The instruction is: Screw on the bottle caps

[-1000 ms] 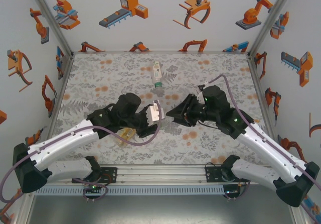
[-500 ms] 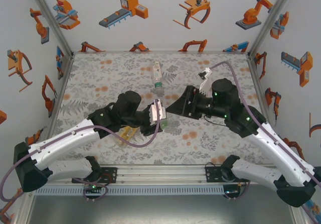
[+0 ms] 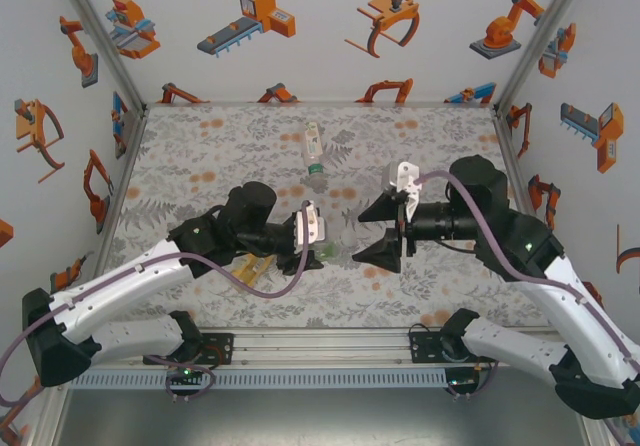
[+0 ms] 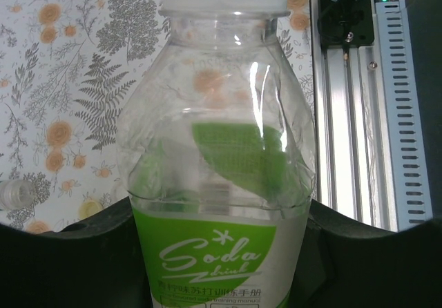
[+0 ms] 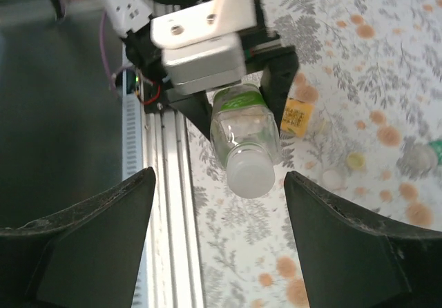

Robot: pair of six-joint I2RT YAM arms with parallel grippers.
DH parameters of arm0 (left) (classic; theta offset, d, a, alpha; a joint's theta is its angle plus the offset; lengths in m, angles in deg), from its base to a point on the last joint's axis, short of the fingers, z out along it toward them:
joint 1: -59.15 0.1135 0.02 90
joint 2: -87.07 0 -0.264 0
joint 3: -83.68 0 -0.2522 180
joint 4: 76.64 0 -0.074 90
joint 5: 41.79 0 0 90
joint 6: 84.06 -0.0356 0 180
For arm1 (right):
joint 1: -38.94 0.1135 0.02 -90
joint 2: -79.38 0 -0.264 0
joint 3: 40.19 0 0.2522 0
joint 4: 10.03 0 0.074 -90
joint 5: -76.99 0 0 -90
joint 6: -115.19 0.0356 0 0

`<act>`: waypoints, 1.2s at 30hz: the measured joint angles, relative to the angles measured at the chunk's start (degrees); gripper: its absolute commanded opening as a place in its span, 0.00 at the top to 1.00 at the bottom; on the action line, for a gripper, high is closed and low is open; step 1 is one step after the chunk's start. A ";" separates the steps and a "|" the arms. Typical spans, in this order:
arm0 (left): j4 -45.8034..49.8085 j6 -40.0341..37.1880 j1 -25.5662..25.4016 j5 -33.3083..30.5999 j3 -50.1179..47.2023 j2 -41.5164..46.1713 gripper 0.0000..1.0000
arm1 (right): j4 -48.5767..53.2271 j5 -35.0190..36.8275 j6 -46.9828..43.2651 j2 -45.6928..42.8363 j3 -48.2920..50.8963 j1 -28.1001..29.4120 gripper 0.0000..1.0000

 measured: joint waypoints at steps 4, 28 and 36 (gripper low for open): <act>0.04 0.02 0.00 0.59 0.00 0.04 0.82 | 3.78 -3.34 -10.73 2.56 -1.49 0.00 0.39; 0.13 0.61 -0.70 1.64 0.26 0.07 0.82 | 5.86 -3.96 -18.71 5.33 -1.25 0.00 0.54; 0.02 0.87 -0.70 1.64 0.26 0.07 0.82 | 5.62 -3.15 -18.23 5.31 -0.52 0.00 0.57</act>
